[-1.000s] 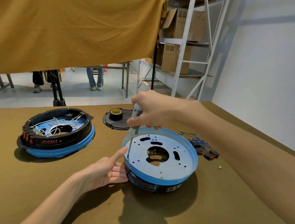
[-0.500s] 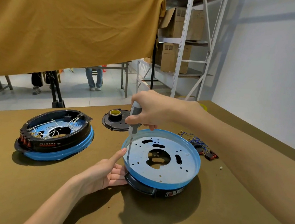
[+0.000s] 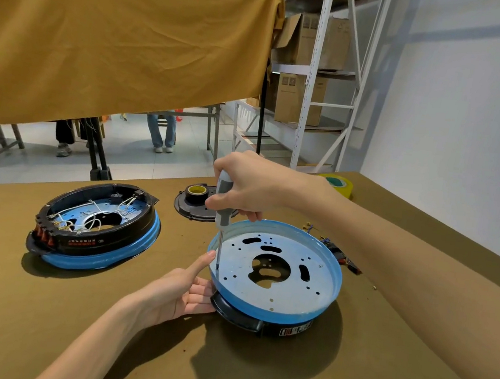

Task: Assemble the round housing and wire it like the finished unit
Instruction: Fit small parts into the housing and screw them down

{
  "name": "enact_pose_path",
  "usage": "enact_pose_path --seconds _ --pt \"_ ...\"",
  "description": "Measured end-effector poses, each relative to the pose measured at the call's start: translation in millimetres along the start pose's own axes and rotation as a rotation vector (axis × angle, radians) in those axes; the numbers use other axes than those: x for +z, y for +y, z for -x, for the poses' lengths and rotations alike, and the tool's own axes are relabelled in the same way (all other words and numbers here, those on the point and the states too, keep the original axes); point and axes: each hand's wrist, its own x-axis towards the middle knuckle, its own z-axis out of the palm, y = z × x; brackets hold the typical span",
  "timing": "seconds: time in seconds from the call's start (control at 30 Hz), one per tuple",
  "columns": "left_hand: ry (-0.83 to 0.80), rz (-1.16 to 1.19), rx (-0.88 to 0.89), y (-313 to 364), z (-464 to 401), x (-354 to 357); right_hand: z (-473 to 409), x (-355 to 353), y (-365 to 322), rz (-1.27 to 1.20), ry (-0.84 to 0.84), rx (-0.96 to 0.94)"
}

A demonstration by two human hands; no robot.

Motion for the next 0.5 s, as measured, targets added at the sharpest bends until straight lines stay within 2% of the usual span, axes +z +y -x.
enact_pose_path --seconds 0.5 --pt "-0.006 -0.016 -0.005 1.1 1.7 0.4 -3.3 2.2 -3.3 0.007 0.038 0.042"
